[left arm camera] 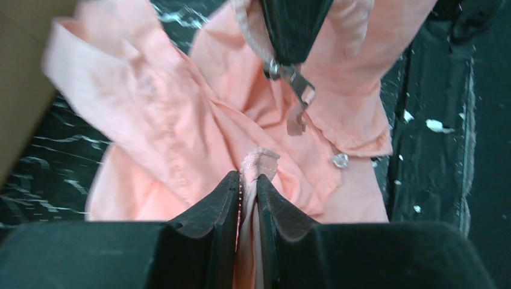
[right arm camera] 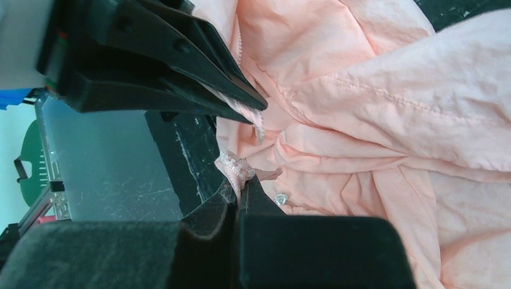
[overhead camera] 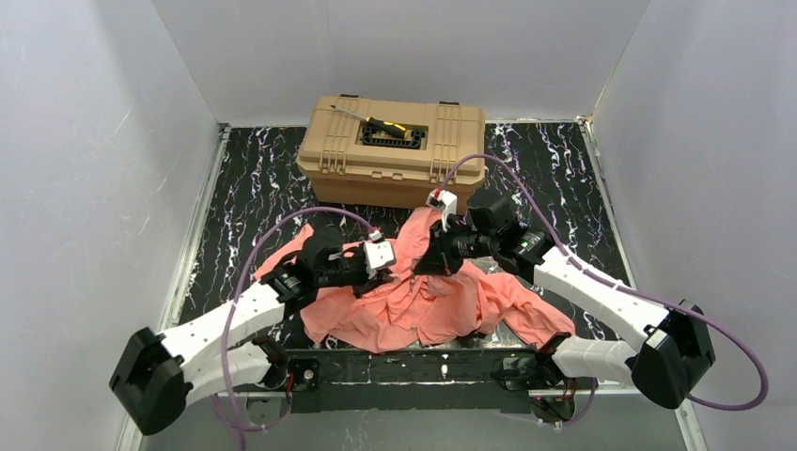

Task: Zip up the jacket

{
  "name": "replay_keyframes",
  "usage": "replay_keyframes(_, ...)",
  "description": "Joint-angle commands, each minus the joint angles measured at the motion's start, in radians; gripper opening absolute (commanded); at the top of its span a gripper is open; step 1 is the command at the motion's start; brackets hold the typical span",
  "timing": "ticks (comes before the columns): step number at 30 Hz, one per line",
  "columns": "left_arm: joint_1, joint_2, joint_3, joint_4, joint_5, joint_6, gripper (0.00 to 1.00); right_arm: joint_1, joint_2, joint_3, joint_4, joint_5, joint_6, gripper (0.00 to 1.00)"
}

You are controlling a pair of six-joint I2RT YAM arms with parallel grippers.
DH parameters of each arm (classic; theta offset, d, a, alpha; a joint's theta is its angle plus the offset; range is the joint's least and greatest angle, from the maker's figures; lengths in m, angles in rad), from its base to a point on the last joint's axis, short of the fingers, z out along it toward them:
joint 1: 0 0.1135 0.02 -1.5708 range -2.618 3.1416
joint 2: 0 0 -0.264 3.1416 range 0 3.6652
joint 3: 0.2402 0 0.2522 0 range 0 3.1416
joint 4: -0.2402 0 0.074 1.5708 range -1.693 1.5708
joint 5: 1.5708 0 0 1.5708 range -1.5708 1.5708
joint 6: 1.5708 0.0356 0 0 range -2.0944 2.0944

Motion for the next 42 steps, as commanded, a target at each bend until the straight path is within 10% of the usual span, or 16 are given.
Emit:
replay_keyframes(1,-0.004,0.103,0.002,-0.013,0.123,-0.019,0.17,0.000,-0.036,-0.062,0.024,0.062,0.006,0.01)
replay_keyframes(24,-0.003,0.461,0.020,0.114,0.287,0.232,0.38,-0.016,-0.076,-0.205,0.107,0.085,0.024,0.01)
replay_keyframes(42,0.002,0.329,-0.008,0.045,0.172,0.260,0.00,-0.040,-0.090,-0.167,0.101,0.055,0.014,0.01)
